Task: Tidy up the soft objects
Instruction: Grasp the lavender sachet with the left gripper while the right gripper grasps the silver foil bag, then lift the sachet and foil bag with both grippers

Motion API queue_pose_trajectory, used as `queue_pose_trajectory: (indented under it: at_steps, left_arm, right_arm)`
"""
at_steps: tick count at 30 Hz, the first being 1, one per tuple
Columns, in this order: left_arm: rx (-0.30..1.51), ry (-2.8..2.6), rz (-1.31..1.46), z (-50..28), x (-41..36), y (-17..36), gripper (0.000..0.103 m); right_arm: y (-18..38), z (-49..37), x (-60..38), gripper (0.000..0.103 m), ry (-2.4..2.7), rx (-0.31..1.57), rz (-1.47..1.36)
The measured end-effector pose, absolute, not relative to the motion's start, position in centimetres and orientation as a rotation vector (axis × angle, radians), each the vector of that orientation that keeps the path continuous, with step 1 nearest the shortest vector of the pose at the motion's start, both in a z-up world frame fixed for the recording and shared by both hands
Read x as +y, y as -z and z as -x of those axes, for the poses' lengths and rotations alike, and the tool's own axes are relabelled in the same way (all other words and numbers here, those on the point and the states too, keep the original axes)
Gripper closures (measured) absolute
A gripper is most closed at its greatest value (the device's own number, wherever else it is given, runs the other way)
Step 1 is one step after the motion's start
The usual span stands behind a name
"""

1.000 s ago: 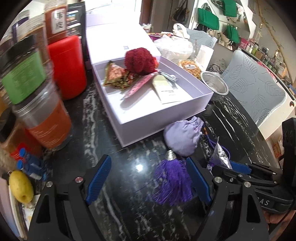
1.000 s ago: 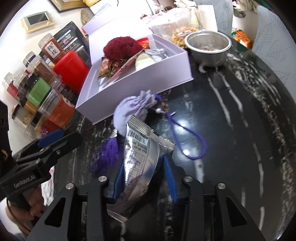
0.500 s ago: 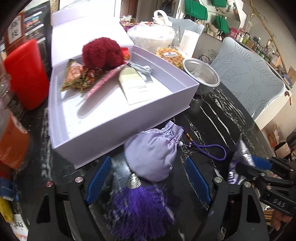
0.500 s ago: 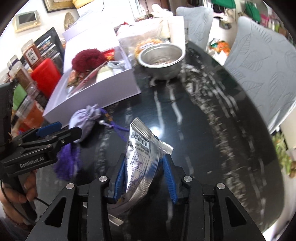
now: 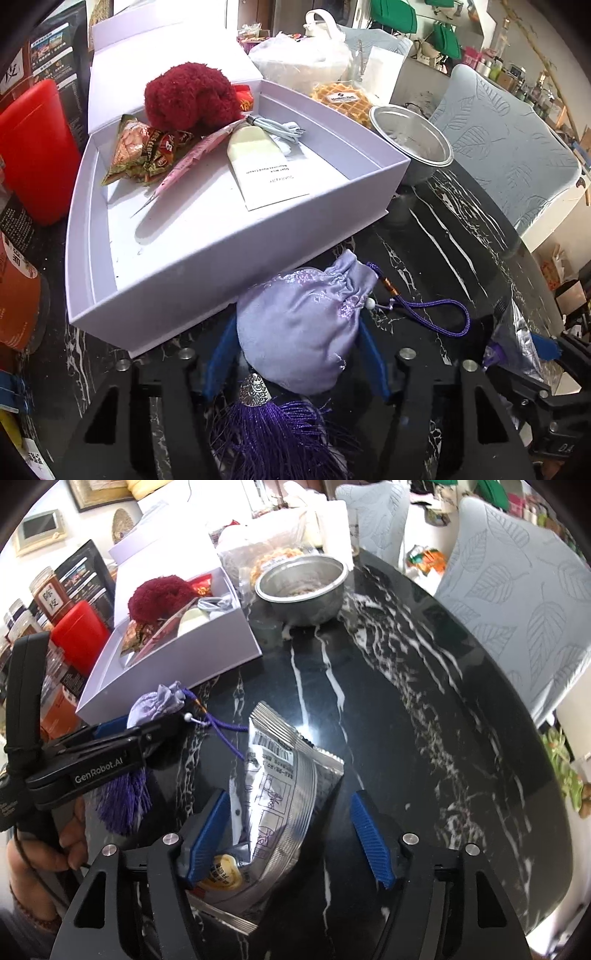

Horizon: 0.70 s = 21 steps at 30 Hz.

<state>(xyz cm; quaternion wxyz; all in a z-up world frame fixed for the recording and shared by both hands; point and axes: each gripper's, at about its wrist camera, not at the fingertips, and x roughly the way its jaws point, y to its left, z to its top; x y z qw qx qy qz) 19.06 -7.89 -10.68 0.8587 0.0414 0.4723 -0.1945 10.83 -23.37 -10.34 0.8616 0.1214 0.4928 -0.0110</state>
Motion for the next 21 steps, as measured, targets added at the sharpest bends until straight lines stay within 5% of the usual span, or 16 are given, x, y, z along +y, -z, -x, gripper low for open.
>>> queue_pose_trajectory:
  at_steps: [8, 12, 21]
  left_arm:
    - [0.958, 0.437, -0.141, -16.5, -7.2, 9.6, 0.049]
    - [0.969, 0.442, -0.148, -14.9, -6.2, 9.2, 0.049]
    - [1.033, 0.453, -0.132, -11.9, -5.1, 10.0, 0.049]
  right_arm:
    - [10.7, -10.2, -22.9, 0.034, 0.030, 1.031, -0.232]
    - [10.7, -9.7, -23.1, 0.061, 0.022, 1.002, -0.261]
    - [10.3, -9.1, -21.6, 0.064, -0.065, 0.956, -0.127]
